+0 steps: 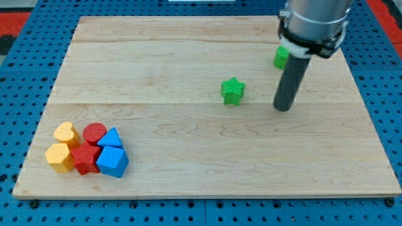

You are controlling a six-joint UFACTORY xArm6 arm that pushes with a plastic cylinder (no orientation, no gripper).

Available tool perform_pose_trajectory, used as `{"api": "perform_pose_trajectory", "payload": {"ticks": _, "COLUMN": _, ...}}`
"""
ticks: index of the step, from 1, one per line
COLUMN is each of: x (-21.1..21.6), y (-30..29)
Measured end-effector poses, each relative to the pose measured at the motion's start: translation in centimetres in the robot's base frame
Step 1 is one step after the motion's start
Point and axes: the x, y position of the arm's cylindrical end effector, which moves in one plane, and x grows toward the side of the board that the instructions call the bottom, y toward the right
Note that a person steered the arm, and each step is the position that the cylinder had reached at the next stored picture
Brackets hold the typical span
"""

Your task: Move green star towards top center

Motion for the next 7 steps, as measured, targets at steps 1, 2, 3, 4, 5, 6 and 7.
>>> {"api": "perform_pose_trajectory", "payload": {"ticks": 1, "x": -0.6, "y": -8.9}}
{"api": "perform_pose_trajectory", "payload": {"ticks": 2, "x": -7.0, "y": -11.6}}
{"api": "perform_pose_trajectory", "payload": {"ticks": 3, "x": -11.0, "y": -11.6}}
{"api": "perform_pose_trajectory", "payload": {"ticks": 4, "x": -5.9, "y": -11.6}}
{"api": "perform_pose_trajectory", "payload": {"ticks": 5, "x": -0.5, "y": -8.9}}
{"api": "perform_pose_trajectory", "payload": {"ticks": 6, "x": -0.6, "y": -3.2}}
{"api": "perform_pose_trajectory", "payload": {"ticks": 7, "x": -5.5, "y": -5.9}}
